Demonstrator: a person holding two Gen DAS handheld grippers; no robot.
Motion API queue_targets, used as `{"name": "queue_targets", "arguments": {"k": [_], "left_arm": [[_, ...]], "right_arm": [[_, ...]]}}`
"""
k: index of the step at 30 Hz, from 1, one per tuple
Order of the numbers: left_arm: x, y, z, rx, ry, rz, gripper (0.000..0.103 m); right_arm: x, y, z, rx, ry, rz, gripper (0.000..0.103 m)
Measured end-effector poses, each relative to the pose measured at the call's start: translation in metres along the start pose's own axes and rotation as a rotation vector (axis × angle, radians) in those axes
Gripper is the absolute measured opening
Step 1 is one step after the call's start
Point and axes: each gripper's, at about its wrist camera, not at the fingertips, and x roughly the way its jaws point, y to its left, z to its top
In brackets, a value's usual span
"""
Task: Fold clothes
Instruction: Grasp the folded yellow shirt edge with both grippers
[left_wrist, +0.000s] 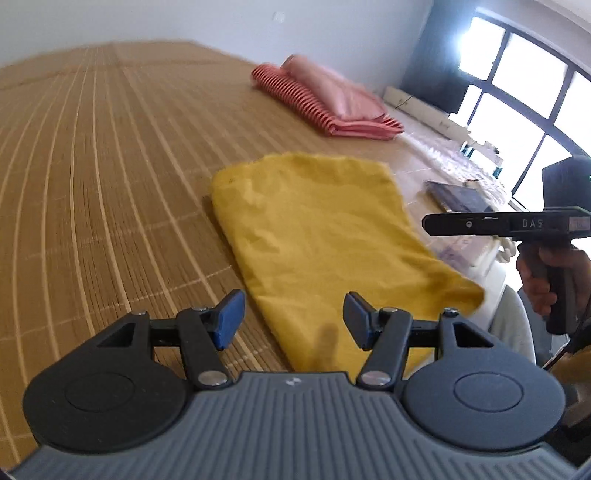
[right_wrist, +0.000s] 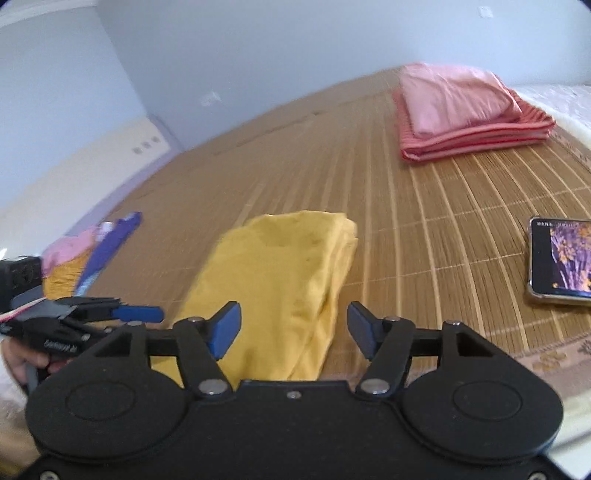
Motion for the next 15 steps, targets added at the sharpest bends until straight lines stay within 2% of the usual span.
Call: {"name": "queue_targets", "arguments": {"k": [4, 8, 12, 14, 15], "left_arm": [[0.008, 0.012, 0.0, -0.057, -0.018, -0.07, 0.071], [0.018, 0.012, 0.003, -0.046, -0.034, -0.115, 0.071], [0.026, 0.017, 0.005, -0.087, -0.045, -0.151, 0.07], [0.027, 0.018, 0.006, -0.093, -0.049, -0.163, 0.069], [0.027, 0.019, 0.005, -0.092, -0.051, -0.166, 0.069]], "right_arm": [[0.029, -0.011, 0.0, 0.064, 0.04, 0.028, 0.065], [0.04, -0.018, 0.002, 0.086, 0.014, 0.077, 0.063], [0.054, -0.029, 0.004, 0.165, 0.014, 0.153, 0.054], [0.058, -0.034, 0.005, 0.201, 0.014, 0.171, 0.047], [0.06, -0.036, 0.005, 0.219, 0.014, 0.18, 0.04]]}}
